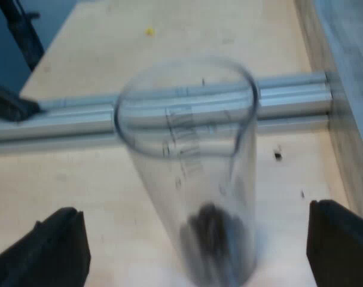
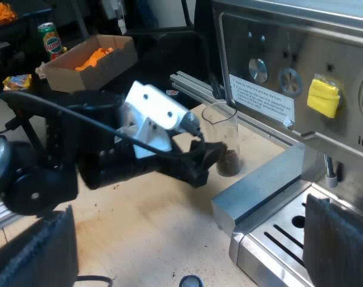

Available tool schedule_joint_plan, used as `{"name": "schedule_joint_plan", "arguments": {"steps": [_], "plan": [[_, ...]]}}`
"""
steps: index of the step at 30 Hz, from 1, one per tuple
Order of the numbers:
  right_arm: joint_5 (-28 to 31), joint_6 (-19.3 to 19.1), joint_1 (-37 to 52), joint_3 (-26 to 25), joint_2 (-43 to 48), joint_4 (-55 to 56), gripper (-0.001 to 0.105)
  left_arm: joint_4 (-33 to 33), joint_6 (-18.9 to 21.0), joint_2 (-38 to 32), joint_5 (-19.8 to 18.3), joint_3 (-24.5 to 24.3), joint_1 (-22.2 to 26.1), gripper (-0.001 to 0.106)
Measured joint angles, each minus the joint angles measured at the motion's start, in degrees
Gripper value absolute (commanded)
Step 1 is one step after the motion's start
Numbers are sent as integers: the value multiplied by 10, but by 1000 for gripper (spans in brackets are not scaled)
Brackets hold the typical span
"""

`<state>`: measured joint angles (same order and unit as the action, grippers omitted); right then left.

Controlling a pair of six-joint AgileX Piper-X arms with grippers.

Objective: Pour the beans into the coffee machine

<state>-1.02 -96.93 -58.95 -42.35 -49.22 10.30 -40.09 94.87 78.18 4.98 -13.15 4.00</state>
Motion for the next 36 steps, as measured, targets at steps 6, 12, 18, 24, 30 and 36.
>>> {"name": "schedule_joint_plan", "arguments": {"steps": [6, 12, 18, 24, 30, 36], "plan": [[0, 10, 0, 0, 0, -2, 78, -7, -24, 46, 0, -46, 0, 75], [10, 12, 0, 0, 0, -2, 78, -8, -25, 65, 1, -68, 0, 75], [10, 13, 0, 0, 0, -2, 78, -8, -28, 65, 1, -68, 0, 37], [10, 13, 0, 0, 0, -2, 78, -8, -41, 65, 1, -69, 0, 3], [10, 13, 0, 0, 0, -2, 78, -8, -97, 64, 6, -69, 0, 0], [10, 13, 0, 0, 0, -2, 78, 8, -112, 4, 25, -69, 0, 0]]}}
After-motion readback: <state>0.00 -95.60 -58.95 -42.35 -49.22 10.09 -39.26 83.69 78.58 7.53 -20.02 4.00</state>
